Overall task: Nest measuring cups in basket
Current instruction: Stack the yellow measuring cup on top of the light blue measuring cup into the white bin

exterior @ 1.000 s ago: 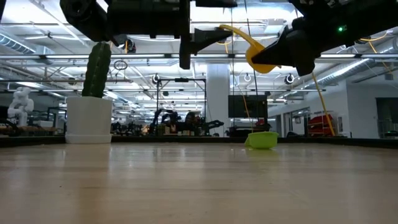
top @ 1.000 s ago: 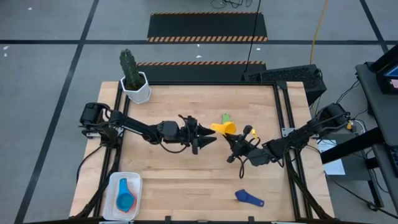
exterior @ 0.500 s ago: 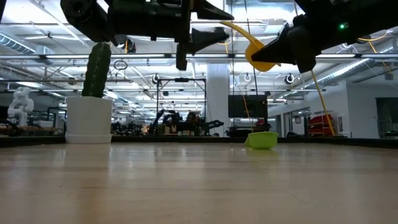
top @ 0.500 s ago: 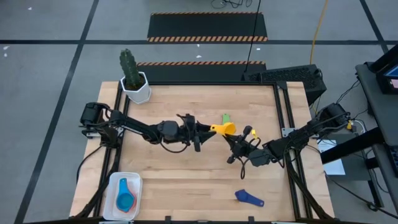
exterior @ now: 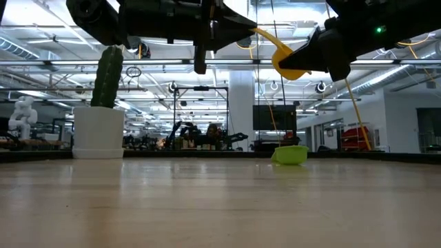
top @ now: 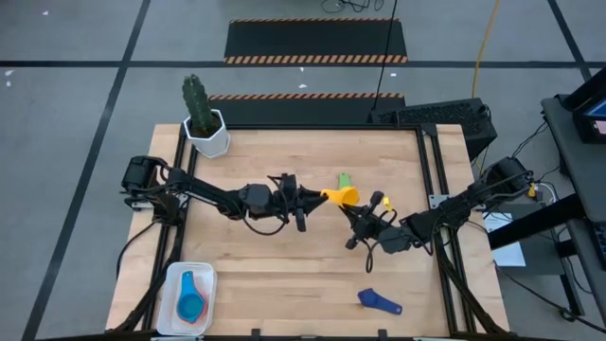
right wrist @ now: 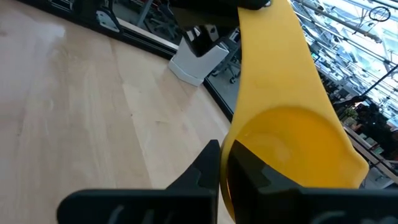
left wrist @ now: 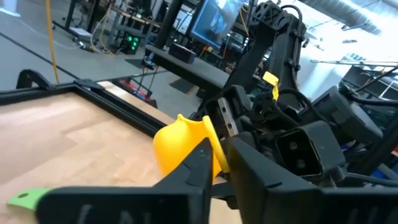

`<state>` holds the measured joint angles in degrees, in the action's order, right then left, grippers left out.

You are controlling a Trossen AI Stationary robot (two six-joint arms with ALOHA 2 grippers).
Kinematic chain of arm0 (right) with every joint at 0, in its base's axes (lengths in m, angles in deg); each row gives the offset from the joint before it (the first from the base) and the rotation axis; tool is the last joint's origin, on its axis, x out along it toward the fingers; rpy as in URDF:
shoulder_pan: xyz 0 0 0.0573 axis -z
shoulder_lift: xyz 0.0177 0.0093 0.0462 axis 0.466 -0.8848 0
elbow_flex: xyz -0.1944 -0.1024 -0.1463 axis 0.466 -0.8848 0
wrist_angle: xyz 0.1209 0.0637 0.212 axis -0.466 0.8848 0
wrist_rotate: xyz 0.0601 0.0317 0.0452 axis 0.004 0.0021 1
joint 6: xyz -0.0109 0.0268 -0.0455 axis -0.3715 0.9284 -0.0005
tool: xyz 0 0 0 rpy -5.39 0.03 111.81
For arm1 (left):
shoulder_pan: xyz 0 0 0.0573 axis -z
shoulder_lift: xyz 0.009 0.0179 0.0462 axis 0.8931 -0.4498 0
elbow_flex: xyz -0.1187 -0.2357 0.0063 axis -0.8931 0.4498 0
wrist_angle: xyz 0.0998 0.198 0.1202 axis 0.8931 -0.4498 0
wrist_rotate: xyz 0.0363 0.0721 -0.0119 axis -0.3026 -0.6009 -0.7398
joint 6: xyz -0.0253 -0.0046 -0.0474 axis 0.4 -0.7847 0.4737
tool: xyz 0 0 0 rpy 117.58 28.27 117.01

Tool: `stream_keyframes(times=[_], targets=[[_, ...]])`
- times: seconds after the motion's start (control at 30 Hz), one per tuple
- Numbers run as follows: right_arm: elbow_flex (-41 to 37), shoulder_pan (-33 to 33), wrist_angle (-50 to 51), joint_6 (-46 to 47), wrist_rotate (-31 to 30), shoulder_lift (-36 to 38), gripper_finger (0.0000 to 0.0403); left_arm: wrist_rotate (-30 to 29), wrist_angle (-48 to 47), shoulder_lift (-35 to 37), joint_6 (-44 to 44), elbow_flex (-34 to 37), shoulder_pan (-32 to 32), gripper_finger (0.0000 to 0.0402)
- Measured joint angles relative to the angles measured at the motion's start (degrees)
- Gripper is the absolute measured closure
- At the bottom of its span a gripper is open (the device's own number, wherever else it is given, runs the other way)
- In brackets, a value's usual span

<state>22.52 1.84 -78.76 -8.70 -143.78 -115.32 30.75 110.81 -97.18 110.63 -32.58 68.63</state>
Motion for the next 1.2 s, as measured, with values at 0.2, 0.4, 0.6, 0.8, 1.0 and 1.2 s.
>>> stream_keyframes(times=[0.2,0.4,0.6,0.8,1.0,1.2], targets=[[0.00,0.04,0.15,-1.45,0.00,0.00,0.0399,-1.38,0.04,0.00,-0.35,0.00,0.04,0.0390],[0.00,0.07,0.17,-1.47,3.78,0.00,0.0374,-0.35,-0.17,0.00,-2.34,0.00,0.07,0.0394],[0.00,0.04,4.29,5.92,10.80,3.14,0.0310,2.96,-0.32,0.01,-4.46,0.00,0.02,0.0395],[0.11,-0.11,13.78,16.46,20.13,10.69,0.0261,3.37,-7.51,3.94,-6.36,0.04,-0.21,0.0396],[0.11,-0.02,21.97,26.16,28.12,18.32,0.0246,3.95,-22.26,10.61,-7.48,0.04,1.37,0.0396],[0.23,0.11,26.19,30.60,34.73,23.19,0.0245,6.79,-34.94,17.37,-5.91,0.02,4.67,0.0395]])
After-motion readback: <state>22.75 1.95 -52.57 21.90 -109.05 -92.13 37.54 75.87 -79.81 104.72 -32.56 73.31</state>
